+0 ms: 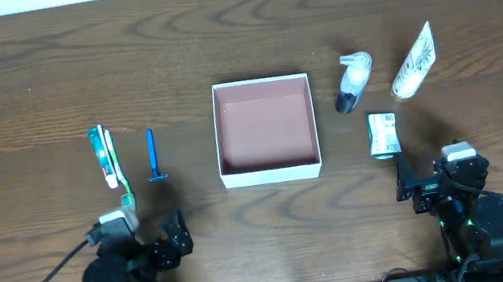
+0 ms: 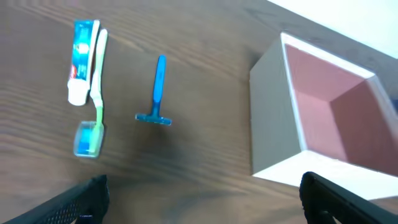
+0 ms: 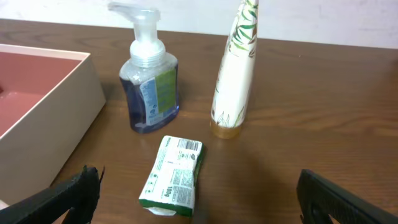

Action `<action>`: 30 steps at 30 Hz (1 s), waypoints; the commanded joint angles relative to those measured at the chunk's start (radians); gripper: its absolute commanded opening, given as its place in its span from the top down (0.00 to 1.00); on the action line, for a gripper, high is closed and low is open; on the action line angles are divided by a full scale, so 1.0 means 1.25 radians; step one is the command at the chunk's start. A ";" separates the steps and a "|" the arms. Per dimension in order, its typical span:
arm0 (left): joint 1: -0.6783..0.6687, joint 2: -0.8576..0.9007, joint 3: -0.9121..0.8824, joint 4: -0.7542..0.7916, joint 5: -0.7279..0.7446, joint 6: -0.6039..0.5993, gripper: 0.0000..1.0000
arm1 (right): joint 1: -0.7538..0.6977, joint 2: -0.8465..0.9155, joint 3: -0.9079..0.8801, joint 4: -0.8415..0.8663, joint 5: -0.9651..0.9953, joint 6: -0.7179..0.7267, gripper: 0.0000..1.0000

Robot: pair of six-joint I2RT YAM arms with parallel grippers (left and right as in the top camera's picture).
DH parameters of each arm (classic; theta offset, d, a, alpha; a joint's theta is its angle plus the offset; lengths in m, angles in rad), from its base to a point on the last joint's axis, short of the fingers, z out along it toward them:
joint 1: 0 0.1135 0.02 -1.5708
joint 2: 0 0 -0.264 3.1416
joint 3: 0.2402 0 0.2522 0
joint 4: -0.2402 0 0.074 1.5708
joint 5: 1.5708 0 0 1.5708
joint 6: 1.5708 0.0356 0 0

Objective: Pack container
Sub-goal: 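Move the left gripper toward the teal toothpaste tube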

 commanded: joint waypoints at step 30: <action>0.226 1.174 0.756 -0.229 -0.092 0.265 0.02 | -0.009 -0.005 -0.002 0.000 -0.006 0.011 0.01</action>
